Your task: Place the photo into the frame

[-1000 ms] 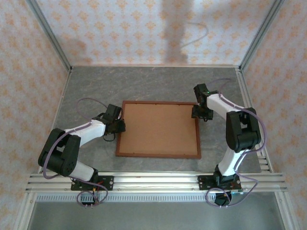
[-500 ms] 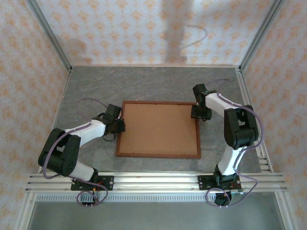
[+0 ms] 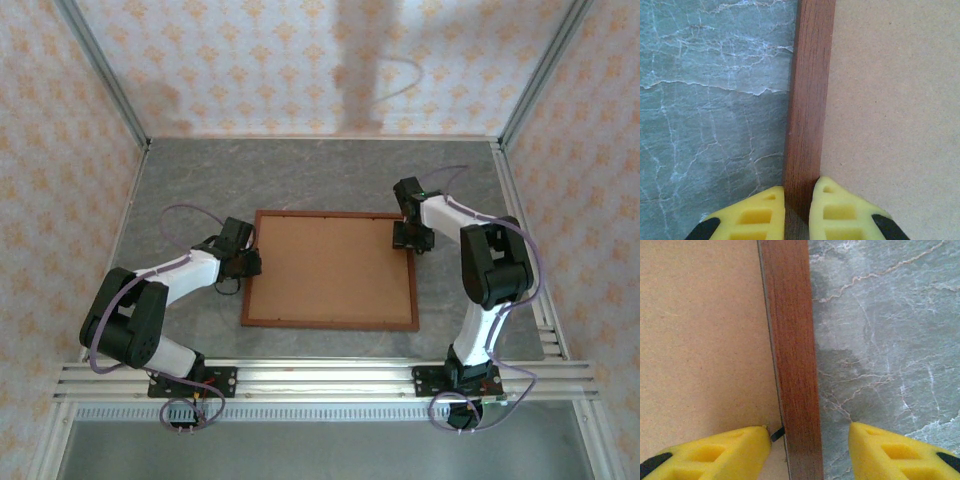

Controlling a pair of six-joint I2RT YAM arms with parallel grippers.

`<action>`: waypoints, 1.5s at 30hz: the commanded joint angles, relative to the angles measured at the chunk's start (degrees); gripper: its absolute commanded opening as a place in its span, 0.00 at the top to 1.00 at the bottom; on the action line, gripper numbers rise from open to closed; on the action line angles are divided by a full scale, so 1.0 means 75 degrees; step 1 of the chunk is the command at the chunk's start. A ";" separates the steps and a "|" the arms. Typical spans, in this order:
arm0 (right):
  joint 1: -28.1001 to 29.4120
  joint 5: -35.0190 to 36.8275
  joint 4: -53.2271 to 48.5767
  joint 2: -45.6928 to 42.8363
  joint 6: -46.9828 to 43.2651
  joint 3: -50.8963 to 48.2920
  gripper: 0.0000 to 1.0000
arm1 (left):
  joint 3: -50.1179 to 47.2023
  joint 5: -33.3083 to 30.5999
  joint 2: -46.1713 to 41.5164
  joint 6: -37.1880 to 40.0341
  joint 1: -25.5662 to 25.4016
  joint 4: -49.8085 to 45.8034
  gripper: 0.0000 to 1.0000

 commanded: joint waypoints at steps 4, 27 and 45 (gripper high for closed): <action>0.0272 -0.0231 -0.0140 -0.0056 0.0004 0.0099 0.46 | -0.0177 0.0272 0.0372 -0.0102 -0.0084 -0.0370 0.87; -0.0205 -0.0073 -0.1215 -0.2718 0.0904 -0.1746 0.46 | -0.0183 0.0217 0.0304 -0.0132 -0.0084 -0.0389 0.87; 0.0365 -0.0428 -0.0561 -0.2822 0.1626 -0.2970 0.52 | -0.0196 0.0264 0.0344 -0.0132 -0.0084 -0.0304 0.87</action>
